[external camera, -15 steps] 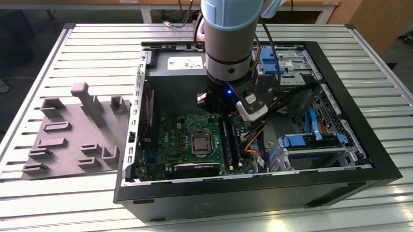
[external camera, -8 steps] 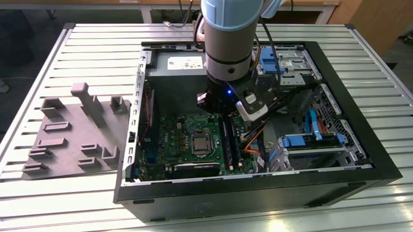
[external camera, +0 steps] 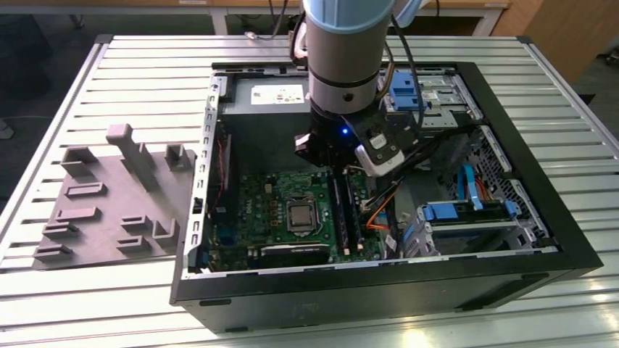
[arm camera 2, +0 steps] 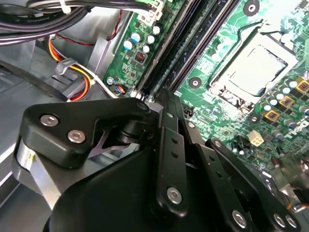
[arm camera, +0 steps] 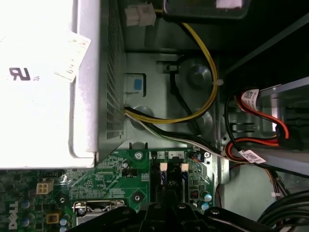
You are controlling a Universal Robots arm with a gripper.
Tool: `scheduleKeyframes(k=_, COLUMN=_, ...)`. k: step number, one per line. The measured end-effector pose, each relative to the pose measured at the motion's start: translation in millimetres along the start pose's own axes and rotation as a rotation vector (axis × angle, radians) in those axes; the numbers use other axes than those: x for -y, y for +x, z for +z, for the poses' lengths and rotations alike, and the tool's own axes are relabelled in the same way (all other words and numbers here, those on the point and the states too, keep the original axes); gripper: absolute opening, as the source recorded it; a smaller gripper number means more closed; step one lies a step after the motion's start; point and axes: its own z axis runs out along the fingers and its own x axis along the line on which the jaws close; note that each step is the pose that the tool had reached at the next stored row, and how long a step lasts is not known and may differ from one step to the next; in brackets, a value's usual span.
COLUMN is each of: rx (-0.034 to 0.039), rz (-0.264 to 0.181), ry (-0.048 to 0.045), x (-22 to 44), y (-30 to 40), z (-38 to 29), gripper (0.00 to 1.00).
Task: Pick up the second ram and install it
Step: 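Press down the second ram until it locks into place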
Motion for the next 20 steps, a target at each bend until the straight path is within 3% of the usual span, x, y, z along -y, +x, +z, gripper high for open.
scheduleKeyframes(k=7, rx=0.0, rz=0.0, ry=0.0, x=-0.7, y=-0.8, z=-9.0, gripper=0.11)
scheduleKeyframes(k=20, rx=0.0, rz=0.0, ry=0.0002, x=0.6, y=-0.9, z=-10.1, gripper=0.11)
